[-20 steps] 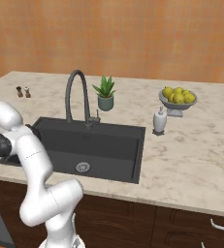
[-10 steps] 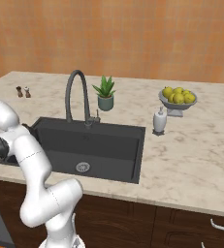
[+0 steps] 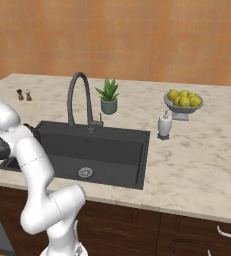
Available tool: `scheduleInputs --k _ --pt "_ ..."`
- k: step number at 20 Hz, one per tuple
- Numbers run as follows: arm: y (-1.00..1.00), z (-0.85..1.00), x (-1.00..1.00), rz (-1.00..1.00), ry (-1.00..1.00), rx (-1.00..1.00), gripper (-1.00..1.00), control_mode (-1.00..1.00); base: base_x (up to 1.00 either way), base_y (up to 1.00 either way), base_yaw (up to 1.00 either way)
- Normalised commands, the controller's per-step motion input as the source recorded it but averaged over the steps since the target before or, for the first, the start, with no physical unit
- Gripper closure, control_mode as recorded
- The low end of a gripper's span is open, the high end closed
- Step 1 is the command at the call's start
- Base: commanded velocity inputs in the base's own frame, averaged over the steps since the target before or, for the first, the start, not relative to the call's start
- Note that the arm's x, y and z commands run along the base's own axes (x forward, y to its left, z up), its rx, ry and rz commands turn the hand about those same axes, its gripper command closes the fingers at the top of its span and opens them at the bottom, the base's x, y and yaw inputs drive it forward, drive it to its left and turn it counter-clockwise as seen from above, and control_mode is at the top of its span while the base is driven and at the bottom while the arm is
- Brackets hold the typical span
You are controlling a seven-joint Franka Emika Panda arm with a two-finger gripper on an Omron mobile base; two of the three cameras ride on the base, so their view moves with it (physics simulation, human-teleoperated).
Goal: Put the colander in the sink, put the apple, tangerine, peach in the colander, and turn on the sink faucet and pour water over the colander.
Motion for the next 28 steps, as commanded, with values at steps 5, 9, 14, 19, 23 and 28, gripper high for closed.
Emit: scheduleInputs --k 5,9,14,19,23,28 --pt "-0.98 -0.06 -0.33 -0.07 -0.36 0.52 -1.0 -1.0 0.0 0.0 0.0" --pt "-0.59 -0.4 -0.46 -0.07 -0.33 0.42 -1.0 -1.0 0.0 0.0 0.0" --pt "-0.4 -0.34 -0.04 -0.15 -0.31 0.48 -1.0 -1.0 0.0 0.0 0.0" --pt "-0.03 0.0 0.14 0.03 0.04 0.15 -1.0 -1.0 0.0 0.0 0.0" --pt "0.18 0.0 0.43 0.14 0.14 0.05 -1.0 -1.0 0.0 0.0 0.0" --pt "0.13 0.13 0.4 0.1 0.15 0.04 -1.0 -1.0 0.0 0.0 0.0"
